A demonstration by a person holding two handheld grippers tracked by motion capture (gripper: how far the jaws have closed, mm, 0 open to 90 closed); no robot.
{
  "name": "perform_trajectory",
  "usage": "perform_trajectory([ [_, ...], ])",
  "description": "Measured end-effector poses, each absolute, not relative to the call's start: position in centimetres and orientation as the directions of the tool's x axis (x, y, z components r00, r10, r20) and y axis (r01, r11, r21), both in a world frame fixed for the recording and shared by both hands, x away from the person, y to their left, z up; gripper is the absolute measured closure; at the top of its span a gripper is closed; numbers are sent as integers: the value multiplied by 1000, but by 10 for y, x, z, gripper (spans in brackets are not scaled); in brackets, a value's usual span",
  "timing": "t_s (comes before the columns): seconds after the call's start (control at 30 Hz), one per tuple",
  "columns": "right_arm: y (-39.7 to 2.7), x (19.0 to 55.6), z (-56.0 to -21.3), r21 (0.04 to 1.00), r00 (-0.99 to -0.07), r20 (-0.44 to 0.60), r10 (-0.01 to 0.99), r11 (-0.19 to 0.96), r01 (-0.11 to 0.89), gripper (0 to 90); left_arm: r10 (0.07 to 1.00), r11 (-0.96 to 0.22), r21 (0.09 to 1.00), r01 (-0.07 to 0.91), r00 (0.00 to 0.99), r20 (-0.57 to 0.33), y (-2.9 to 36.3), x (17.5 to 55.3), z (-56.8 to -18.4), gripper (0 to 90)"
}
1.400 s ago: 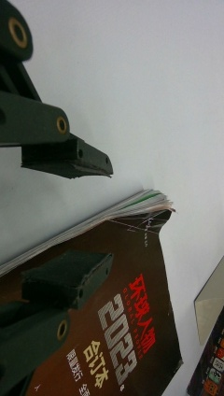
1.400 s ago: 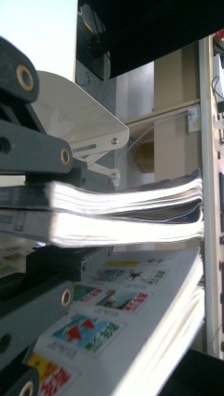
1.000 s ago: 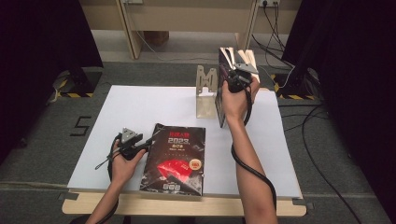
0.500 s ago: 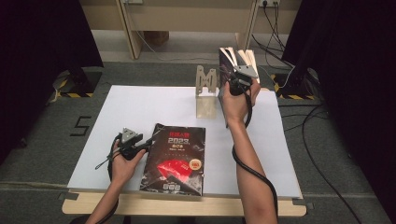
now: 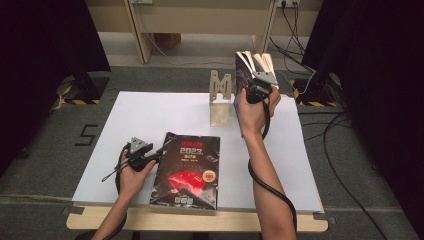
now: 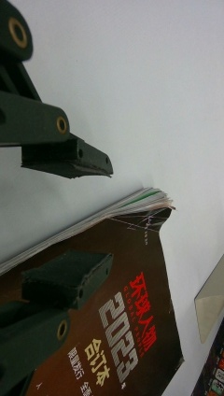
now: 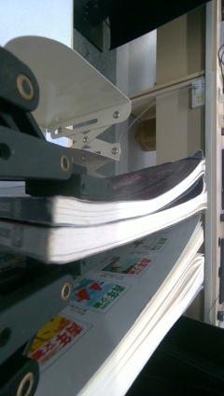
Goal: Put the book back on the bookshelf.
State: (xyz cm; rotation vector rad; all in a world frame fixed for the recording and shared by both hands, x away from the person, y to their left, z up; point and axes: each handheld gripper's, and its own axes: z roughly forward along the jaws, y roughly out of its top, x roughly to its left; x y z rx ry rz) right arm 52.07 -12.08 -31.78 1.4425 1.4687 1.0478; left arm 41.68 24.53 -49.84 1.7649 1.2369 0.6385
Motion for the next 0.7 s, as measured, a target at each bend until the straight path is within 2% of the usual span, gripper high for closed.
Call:
perform_trajectory([
  [0.33, -124, 506, -319, 945, -30, 3, 1000, 7, 328, 718, 925, -133, 867, 480, 375, -66, 245, 417, -499, 503],
  [0.43, -127, 507, -318, 940, -28, 31, 999, -19, 340, 748, 925, -132, 867, 481, 375, -67, 245, 417, -499, 504],
  [0.7, -130, 511, -315, 931, -3, 97, 995, -89, 354, 758, 924, -137, 867, 480, 377, -63, 245, 417, -499, 503],
])
